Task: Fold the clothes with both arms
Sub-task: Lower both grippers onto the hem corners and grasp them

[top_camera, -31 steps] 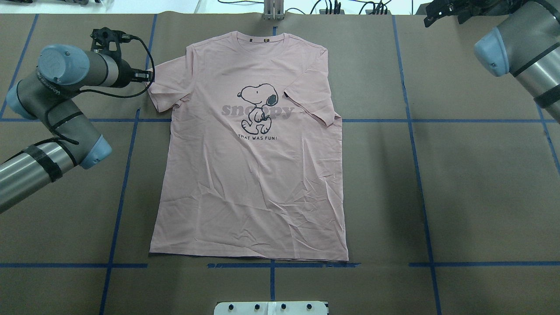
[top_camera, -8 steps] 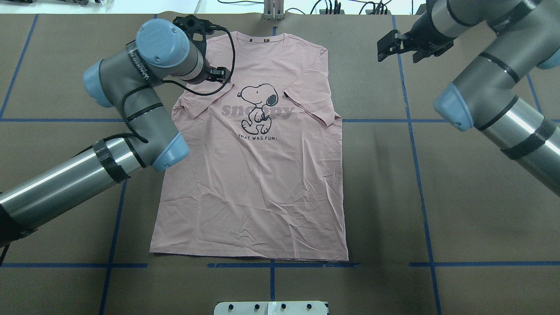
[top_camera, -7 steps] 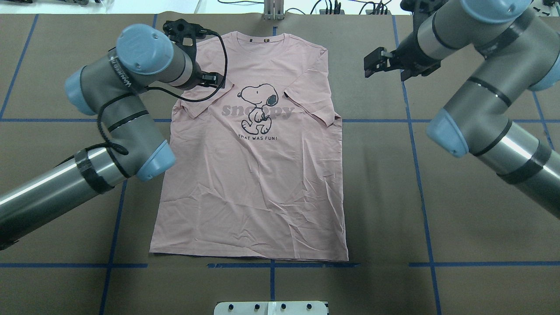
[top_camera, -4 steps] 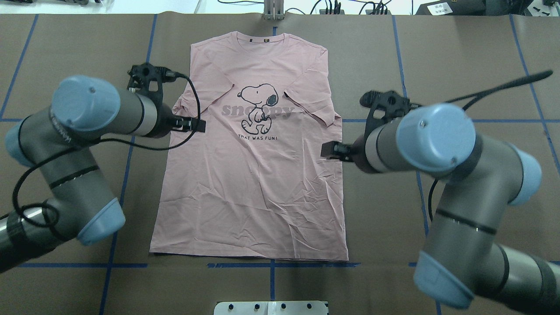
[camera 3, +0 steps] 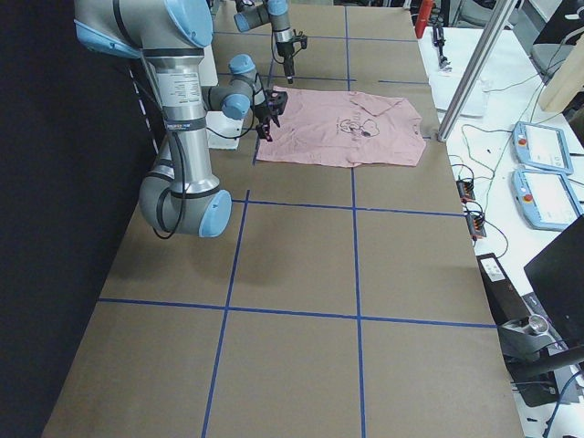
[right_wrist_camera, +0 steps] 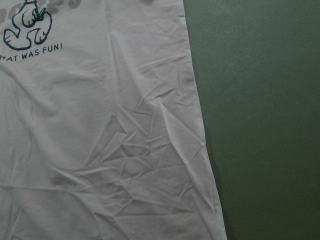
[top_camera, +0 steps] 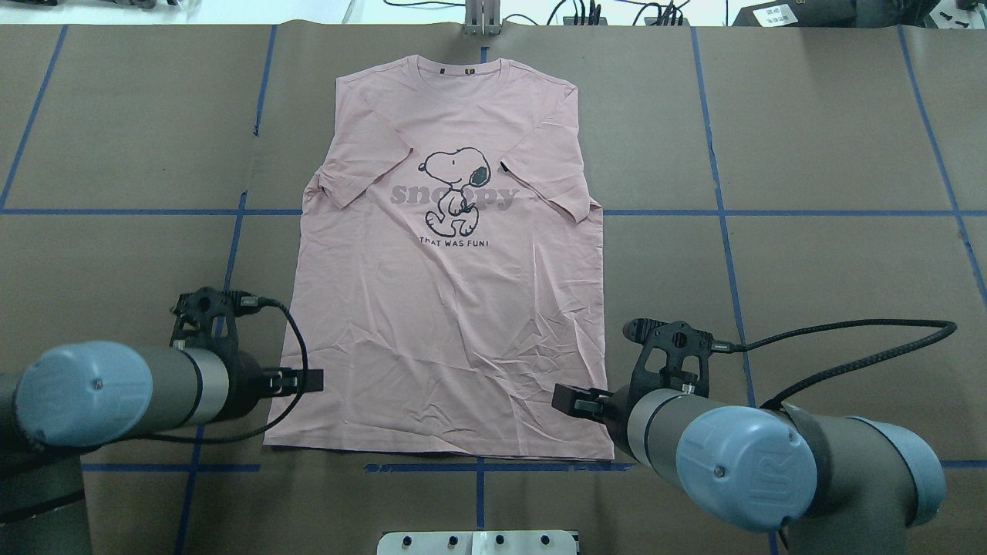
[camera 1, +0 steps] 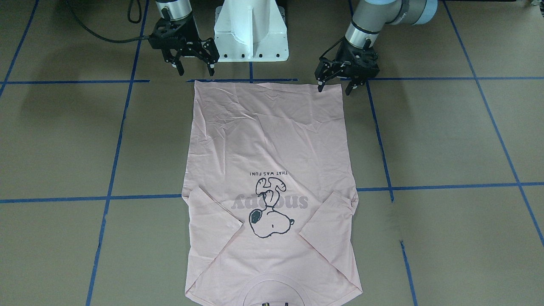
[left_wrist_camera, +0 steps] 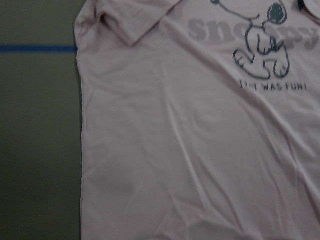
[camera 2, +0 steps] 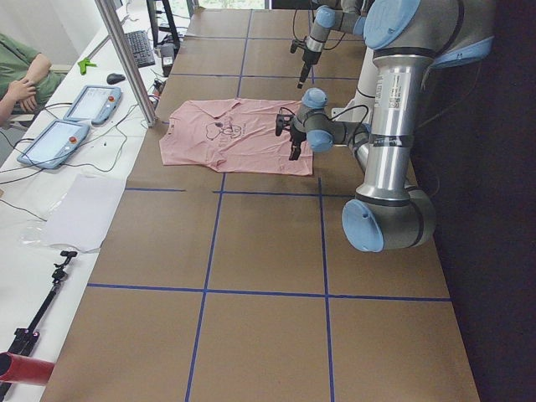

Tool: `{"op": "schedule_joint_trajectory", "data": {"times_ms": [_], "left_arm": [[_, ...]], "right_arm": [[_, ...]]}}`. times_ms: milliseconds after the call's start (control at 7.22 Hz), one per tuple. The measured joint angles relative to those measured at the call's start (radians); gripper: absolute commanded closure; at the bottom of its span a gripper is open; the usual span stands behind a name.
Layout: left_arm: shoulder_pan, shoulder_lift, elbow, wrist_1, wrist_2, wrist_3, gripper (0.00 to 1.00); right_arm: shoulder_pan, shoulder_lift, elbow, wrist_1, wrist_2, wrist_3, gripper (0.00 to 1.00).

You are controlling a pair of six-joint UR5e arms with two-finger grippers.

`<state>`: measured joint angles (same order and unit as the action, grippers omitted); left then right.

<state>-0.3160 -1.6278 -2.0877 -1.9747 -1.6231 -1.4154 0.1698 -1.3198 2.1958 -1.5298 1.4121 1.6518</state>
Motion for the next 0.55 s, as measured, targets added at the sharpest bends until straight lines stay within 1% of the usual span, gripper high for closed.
{"op": "schedule_joint_trajectory", "data": {"times_ms": [138, 277, 415, 554], "left_arm": [[0.060, 0.039, -0.001, -0.008, 0.037, -0.075, 0.36], [0.094, 0.058, 0.004, -0.011, 0.055, -0.115, 0.38], [0.109, 0.065, 0.010, -0.013, 0.062, -0.134, 0.47], [0.115, 0.066, 0.015, -0.013, 0.065, -0.141, 0.47]], "right_arm": [[-0.022, -0.007, 0.003, 0.003, -0.026, 0.009, 0.01], [-0.030, -0.009, 0.003, 0.004, -0.037, 0.013, 0.01], [-0.033, -0.008, 0.004, 0.005, -0.042, 0.014, 0.01], [-0.035, -0.007, 0.004, 0.005, -0.043, 0.014, 0.01]]}}
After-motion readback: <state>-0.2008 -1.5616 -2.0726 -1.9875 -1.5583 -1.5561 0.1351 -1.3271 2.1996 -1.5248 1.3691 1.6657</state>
